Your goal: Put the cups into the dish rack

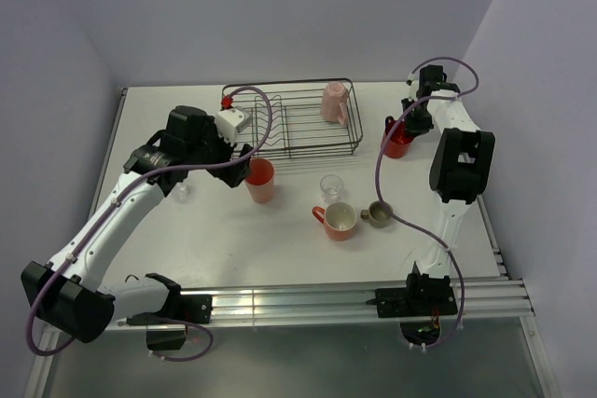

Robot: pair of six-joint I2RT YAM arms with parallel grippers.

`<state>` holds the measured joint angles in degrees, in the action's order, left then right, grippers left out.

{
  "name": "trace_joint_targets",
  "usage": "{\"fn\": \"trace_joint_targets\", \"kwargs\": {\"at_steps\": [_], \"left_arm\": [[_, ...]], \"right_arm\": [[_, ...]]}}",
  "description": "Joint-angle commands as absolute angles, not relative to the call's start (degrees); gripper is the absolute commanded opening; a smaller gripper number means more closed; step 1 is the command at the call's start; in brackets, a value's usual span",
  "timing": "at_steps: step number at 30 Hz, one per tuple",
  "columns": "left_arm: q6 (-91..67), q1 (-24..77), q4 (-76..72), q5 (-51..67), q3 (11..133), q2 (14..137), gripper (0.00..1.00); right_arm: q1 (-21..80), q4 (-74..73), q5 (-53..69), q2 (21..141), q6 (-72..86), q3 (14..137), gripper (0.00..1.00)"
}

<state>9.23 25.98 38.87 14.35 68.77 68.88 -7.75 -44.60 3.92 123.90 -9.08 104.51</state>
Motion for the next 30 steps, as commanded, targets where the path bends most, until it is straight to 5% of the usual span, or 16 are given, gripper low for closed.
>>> {"fn": "trace_joint_targets", "kwargs": {"at_steps": [1,7,21,30], "left_arm": [[7.47,24.96,38.06,16.61,71.36,69.52,0.90],[6.94,24.52,37.88,17.23,71.63,69.52,0.89],[3.26,21.19,35.25,20.82,73.56,69.26,0.89],[-2.44,14.60,32.96,37.08,78.83,70.48,0.89]], "right_arm": [[-7.38,-43.24,4.48,123.84,-8.44,105.74,0.29],[-7.30,-42.01,4.75,122.35,-8.44,103.89,0.00],[-7.38,-26.82,8.43,101.00,-11.16,92.64,0.00],[-4.14,-11.97,13.45,83.43,-16.86,82.03,0.00]]}}
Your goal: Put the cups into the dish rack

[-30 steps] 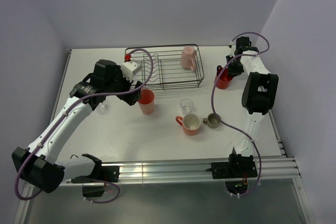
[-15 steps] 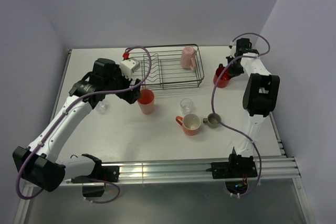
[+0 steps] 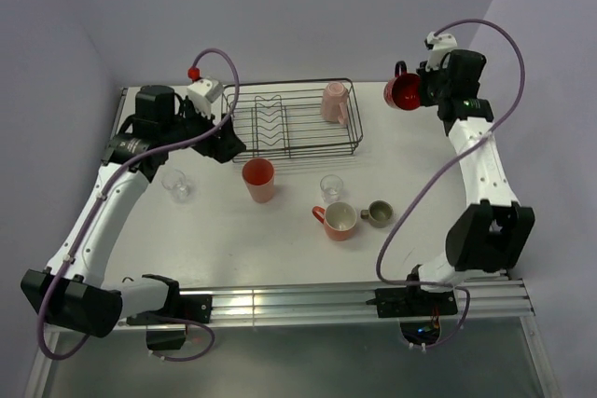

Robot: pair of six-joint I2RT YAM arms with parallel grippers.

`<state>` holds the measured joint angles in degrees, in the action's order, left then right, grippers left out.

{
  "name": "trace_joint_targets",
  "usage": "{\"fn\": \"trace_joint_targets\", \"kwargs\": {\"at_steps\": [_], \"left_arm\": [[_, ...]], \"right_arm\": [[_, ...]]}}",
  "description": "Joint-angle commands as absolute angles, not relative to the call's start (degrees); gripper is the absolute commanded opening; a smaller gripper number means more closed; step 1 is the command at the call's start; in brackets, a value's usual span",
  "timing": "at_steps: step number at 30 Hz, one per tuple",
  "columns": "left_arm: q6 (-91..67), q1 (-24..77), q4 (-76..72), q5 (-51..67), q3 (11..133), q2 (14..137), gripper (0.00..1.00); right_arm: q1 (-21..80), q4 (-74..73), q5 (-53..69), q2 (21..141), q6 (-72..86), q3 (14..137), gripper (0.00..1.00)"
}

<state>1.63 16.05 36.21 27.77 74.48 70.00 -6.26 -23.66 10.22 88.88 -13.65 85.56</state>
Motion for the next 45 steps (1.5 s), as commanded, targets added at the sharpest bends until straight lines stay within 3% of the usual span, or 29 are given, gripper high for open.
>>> {"fn": "trace_joint_targets", "kwargs": {"at_steps": [1,9,16,20,32,45], "left_arm": [[-2.90,14.33,33.05,38.48,79.53,70.84,0.89],[-9.91,13.89,34.45,53.51,86.47,73.91,0.87],[-20.20,14.41,32.44,68.27,88.60,76.64,0.87],[-24.78,17.21,30.41,71.10,88.59,77.87,0.86],[-24.96,23.11,35.86,71.19,89.82,80.59,0.82],[-24.18,26.28,37.52,62.23,89.12,82.09,0.70]], "right_arm": [[-3.43,-9.69,13.45,80.10,-18.01,80.44,0.00],[7.62,17.99,8.35,64.88,-32.14,63.75,0.00],[17.12,40.74,8.08,60.38,-45.25,54.50,0.00],[22.30,51.48,13.17,58.19,-54.12,48.26,0.00],[33.22,57.56,27.06,53.70,-76.19,36.22,0.00],[39.46,59.33,25.93,53.53,-84.11,33.31,0.00]]}}
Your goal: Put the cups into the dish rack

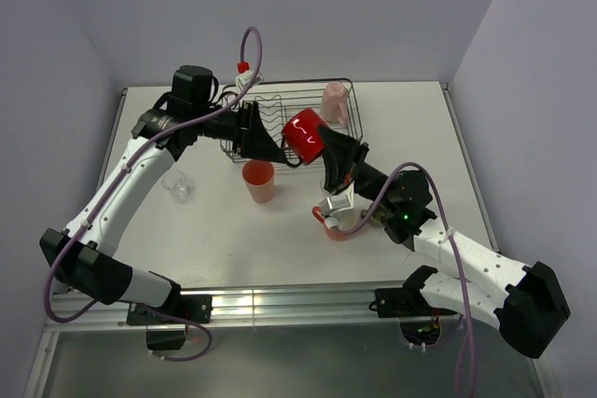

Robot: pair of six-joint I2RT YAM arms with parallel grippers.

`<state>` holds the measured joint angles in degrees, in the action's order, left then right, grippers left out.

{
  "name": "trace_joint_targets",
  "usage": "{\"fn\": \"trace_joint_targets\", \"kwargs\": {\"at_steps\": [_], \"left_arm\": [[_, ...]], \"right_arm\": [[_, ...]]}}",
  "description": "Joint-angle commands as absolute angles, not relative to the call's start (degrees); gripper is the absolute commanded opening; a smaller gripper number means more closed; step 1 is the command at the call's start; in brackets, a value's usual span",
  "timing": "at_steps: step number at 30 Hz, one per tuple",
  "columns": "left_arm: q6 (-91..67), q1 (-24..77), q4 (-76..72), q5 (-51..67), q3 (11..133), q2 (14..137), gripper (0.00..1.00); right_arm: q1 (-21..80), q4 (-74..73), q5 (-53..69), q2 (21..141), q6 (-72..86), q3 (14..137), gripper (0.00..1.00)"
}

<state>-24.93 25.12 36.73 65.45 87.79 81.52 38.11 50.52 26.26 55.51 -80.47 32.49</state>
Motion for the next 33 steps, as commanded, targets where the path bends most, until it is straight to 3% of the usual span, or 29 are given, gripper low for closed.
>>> {"fn": "trace_joint_targets", "kwargs": {"at_steps": [1,6,9,18,20,23,27,28,30,31,33], "left_arm": [[-24.17,26.54,37.62,61.97,89.21,82.35,0.68],[-24.26,27.33,37.09,61.70,89.65,83.06,0.63],[-23.82,27.86,37.27,61.17,89.21,83.14,0.55],[-25.40,27.95,33.05,62.75,86.05,81.48,0.18],[-25.49,28.04,31.65,62.14,84.39,80.08,0.01],[-25.57,28.04,29.01,60.65,82.28,78.06,0.00],[-24.35,27.77,27.77,57.32,81.91,76.73,0.00],[-24.26,27.60,27.34,56.70,82.00,76.55,0.00],[-24.69,26.55,26.46,56.16,82.26,76.29,0.00],[-25.05,26.11,25.24,56.16,82.44,76.20,0.00],[-25.05,25.14,24.52,55.38,83.40,76.29,0.00]], "right_arm": [[39.81,59.15,25.84,53.53,-84.55,33.22,0.00],[41.13,59.32,26.10,53.61,-86.31,32.34,0.00],[41.75,59.85,25.84,53.88,-86.57,32.26,0.00],[42.45,62.75,26.19,55.02,-86.66,31.55,0.00],[42.45,64.24,26.10,55.46,-86.31,31.46,0.00],[42.45,65.65,26.02,55.90,-86.48,31.12,0.00],[42.45,66.01,25.49,55.37,-86.13,30.50,0.17],[42.45,65.83,25.40,55.20,-86.13,30.32,0.26],[42.45,65.66,25.23,54.76,-86.31,29.80,0.36],[42.36,65.57,25.05,54.58,-86.31,29.62,0.48],[42.36,65.39,24.00,54.49,-86.40,29.36,0.62]]}}
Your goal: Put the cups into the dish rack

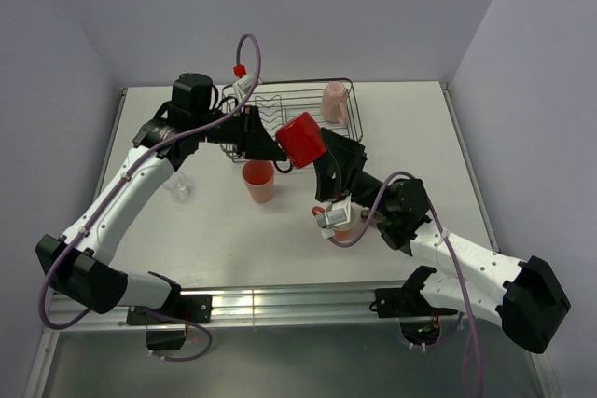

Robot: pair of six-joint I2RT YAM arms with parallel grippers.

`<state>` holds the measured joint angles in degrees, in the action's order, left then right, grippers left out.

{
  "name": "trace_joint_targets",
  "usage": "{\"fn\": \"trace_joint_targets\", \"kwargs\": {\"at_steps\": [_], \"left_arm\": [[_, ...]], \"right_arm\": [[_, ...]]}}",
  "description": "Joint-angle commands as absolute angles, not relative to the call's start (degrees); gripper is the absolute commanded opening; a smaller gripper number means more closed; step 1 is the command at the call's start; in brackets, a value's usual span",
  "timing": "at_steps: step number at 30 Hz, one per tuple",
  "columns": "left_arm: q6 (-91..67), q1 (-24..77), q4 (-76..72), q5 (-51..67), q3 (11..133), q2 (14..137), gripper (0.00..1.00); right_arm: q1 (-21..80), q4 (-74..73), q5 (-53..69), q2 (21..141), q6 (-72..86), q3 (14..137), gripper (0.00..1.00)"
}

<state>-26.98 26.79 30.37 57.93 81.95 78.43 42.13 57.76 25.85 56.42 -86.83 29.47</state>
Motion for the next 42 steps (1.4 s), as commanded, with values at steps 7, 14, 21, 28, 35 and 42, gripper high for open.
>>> {"fn": "trace_joint_targets", "kwargs": {"at_steps": [7,14,21,28,35,42], "left_arm": [[-22.33,23.82,24.87,50.55,86.31,77.08,0.00],[-24.87,23.73,19.69,52.20,85.70,78.22,0.00],[-23.30,23.64,16.00,41.79,85.60,76.82,0.00],[-14.34,23.90,17.58,22.87,94.82,85.16,0.00],[-3.63,27.42,10.11,10.49,96.85,93.15,0.00],[-0.62,28.12,3.44,7.12,102.65,105.19,0.00]], "right_arm": [[42.19,63.20,19.52,53.18,-86.39,28.57,0.79],[41.13,61.79,16.79,52.29,-85.96,27.16,0.88],[40.70,59.94,13.28,51.51,-85.52,26.37,1.00],[38.24,51.08,1.42,48.69,-75.18,28.47,1.00],[28.85,34.29,-7.29,48.60,-57.59,41.03,1.00],[22.24,21.20,-11.95,50.54,-45.11,49.21,1.00]]}}
